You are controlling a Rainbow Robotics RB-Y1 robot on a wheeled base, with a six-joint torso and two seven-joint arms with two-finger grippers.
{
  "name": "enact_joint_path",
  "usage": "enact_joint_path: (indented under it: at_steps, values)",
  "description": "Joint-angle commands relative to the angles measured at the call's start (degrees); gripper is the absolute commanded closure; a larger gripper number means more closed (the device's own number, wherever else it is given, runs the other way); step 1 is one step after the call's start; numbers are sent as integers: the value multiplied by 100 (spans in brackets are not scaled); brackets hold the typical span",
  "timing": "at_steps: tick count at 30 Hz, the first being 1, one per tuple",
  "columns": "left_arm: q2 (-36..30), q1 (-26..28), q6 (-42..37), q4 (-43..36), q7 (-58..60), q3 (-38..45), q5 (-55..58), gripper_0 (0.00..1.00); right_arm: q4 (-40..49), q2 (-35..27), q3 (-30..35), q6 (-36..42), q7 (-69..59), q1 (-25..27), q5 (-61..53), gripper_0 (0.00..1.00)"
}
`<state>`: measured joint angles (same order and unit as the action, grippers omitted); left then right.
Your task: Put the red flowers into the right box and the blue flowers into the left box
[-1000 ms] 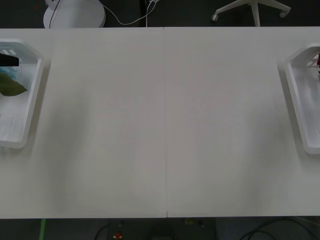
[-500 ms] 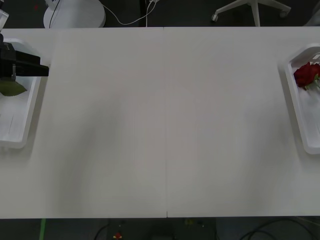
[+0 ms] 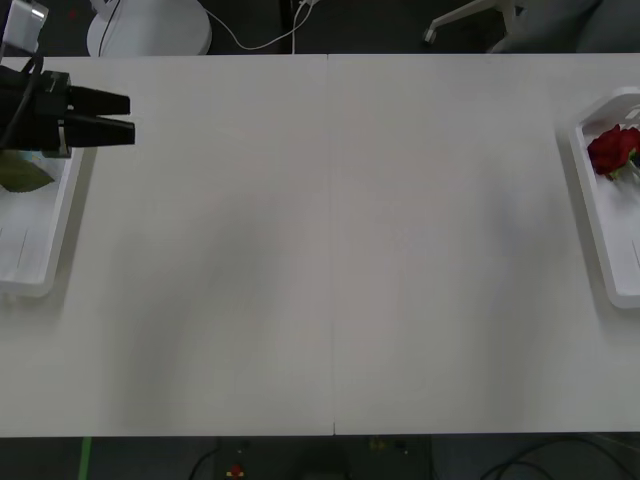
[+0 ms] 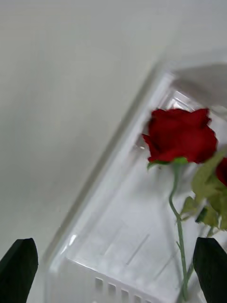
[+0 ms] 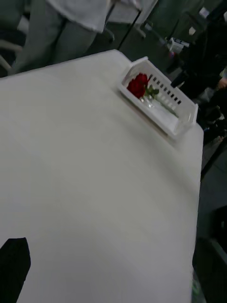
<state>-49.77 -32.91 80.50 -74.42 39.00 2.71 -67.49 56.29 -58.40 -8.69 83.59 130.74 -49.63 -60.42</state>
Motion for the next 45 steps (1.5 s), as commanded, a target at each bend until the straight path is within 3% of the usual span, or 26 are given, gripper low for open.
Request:
enact_joint_path:
  at_steps: [1,7,12,16,22,23,27,31,37,45]
  values:
    - [-270,57,-1669,-354,-1263,-1027,816,0,805,-347,69,360,698,155,-673,5]
    - [-780,-5,-5466,-890,-3601,-2987,2618,0,1877,-514,-72,369,1375,753,-1965,5]
    - [-1333,-374,-8348,-1409,-7055,-4209,4200,0,2782,-593,-89,35,1814,1280,-2545,5]
    - [-1500,-514,-9535,-1488,-10289,-4341,5624,0,3125,-593,-248,-238,2078,1464,-2852,5]
    - [-1703,-541,-10528,-1541,-13489,-4350,7548,0,3152,-593,-520,-449,2426,1464,-3257,5]
    - [-1703,-620,-11020,-1602,-14200,-4350,8067,0,3169,-593,-529,-475,2426,1473,-3318,5]
    - [-1694,-796,-12875,-1892,-16011,-3954,9473,0,3239,-602,-538,-475,2426,1464,-3529,5]
    - [-1615,-796,-13666,-1945,-17391,-3251,11231,0,3275,-629,-538,-475,2426,1473,-3678,5]
    - [-1008,-787,-14870,-1233,-19377,-1801,13727,0,3275,-629,-538,-528,2426,1464,-3731,5]
    - [-252,-752,-16355,-126,-19400,-315,15318,0,3239,-629,-538,-528,2426,1464,-3731,5]
